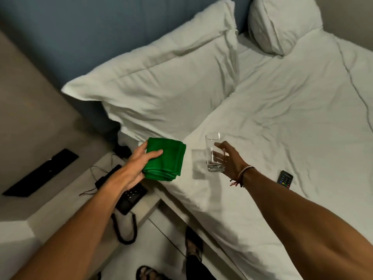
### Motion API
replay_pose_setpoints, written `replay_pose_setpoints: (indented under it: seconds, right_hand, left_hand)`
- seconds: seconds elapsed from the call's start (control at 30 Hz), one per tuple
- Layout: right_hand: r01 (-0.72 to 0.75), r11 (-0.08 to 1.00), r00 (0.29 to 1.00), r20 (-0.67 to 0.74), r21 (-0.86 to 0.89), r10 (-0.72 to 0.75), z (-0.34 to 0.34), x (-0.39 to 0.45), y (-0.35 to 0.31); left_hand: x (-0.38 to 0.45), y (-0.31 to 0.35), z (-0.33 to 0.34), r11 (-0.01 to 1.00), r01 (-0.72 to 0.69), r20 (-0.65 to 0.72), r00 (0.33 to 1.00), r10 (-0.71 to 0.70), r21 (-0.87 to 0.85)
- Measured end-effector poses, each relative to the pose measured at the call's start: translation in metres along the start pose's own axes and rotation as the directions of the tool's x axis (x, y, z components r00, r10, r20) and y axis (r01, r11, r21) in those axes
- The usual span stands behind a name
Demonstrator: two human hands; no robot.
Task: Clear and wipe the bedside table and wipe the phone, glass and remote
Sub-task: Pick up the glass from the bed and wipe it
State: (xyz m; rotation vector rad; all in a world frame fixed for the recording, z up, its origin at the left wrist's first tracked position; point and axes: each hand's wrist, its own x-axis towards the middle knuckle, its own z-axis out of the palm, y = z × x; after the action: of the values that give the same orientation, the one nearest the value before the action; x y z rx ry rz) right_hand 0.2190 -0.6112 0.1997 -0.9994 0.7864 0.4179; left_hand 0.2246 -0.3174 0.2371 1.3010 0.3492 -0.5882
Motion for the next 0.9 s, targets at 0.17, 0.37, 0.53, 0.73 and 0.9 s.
replay_pose_setpoints:
  seconds: [0.17, 0.37, 0.53, 0.73, 0.9]
  right_hand:
    - [-0.067, 0.995, 0.968, 0.236, -0.078, 0.084, 0.109, -0.016, 0.026]
    - [0.004, 0.951, 0.905, 0.406, -0.309, 0.128, 0.224, -0.045, 0.09]
    - [0.029, 0.915, 0.823, 0.529, -0.402, 0.206, 0.29, -0.066, 0.153]
    - [-0.086, 0.911, 0.773, 0.55, -0.403, 0.316, 0.333, -0.079, 0.205]
    - [-0.258, 0.881, 0.758, 0.482, -0.397, 0.439, 0.353, -0.078, 0.215]
  left_hand:
    - [-0.06, 0.027, -0.075, 0.99, -0.141, -0.166, 0.977, 0.133, -0.033]
    - [-0.133, 0.036, -0.166, 0.974, -0.227, -0.423, 0.88, 0.216, 0.025]
    - [-0.178, 0.022, -0.219, 0.951, -0.241, -0.612, 0.728, 0.31, 0.195]
    - [-0.197, 0.006, -0.24, 0.901, -0.202, -0.694, 0.581, 0.425, 0.384]
    - [-0.208, -0.004, -0.251, 0.898, -0.177, -0.707, 0.563, 0.428, 0.403]
